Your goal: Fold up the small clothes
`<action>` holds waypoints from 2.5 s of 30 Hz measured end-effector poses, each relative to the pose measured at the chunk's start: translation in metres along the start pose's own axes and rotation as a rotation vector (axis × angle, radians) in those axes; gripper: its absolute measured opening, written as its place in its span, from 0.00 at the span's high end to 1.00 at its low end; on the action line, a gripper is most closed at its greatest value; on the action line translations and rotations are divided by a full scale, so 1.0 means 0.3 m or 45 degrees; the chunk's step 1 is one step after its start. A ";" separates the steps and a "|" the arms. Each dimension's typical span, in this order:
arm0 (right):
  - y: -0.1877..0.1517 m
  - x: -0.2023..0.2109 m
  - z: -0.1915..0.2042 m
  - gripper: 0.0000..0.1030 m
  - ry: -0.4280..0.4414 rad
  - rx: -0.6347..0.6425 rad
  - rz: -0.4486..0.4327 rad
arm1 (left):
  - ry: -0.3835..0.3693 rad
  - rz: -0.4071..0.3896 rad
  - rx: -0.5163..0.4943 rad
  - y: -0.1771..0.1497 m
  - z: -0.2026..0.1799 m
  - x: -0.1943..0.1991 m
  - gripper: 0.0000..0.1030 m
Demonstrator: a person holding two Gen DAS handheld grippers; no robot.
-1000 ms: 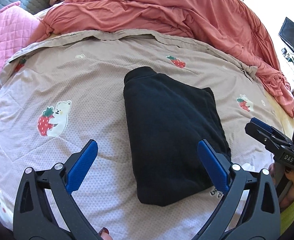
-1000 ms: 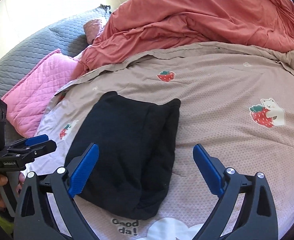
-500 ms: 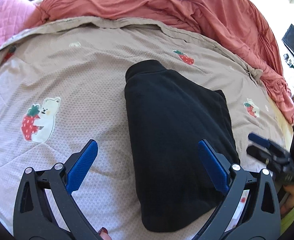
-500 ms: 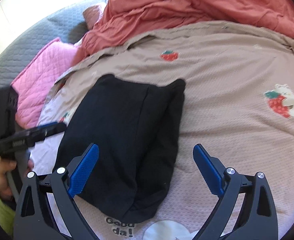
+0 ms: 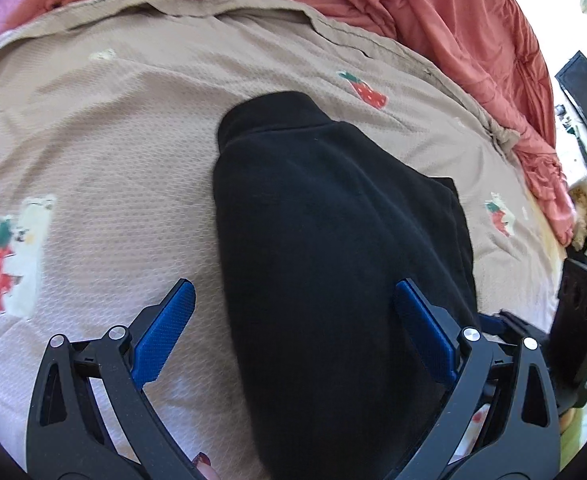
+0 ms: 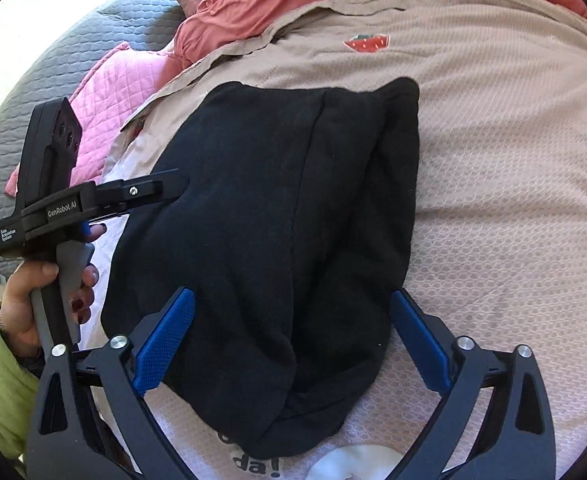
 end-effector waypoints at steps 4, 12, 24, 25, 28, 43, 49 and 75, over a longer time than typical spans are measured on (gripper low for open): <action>-0.006 -0.020 -0.008 0.04 0.013 -0.024 -0.011 | -0.046 0.019 0.015 -0.002 -0.009 -0.029 0.10; 0.001 -0.022 -0.010 0.11 0.015 -0.031 -0.046 | -0.076 0.031 0.006 -0.011 -0.029 -0.057 0.12; -0.006 -0.051 0.007 0.18 0.093 -0.020 -0.043 | -0.095 0.030 0.014 -0.015 -0.031 -0.068 0.16; -0.003 -0.052 0.005 0.18 0.093 -0.017 -0.044 | -0.096 0.028 0.009 -0.017 -0.029 -0.062 0.19; -0.005 -0.059 -0.017 0.10 0.082 -0.059 -0.054 | -0.096 0.024 -0.006 -0.015 -0.039 -0.062 0.20; 0.038 -0.025 0.039 0.32 0.229 -0.078 -0.141 | -0.094 -0.029 -0.018 0.005 -0.075 -0.008 0.36; 0.079 0.042 0.093 0.34 0.227 0.002 -0.191 | -0.147 -0.087 -0.026 0.041 -0.136 0.071 0.38; 0.072 0.081 -0.056 0.38 -0.041 -0.026 -0.132 | -0.076 -0.079 -0.043 0.059 -0.218 -0.017 0.42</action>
Point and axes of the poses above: each gripper's, at about its wrist camera, not at the fingertips, and x roughly against the way its jaws point, z to its left, y to its top, the point moved 3 cm from there along -x, roughly the way its jaws point, and after that the axes turned 11 degrees about -z, right-handed, at the moved point
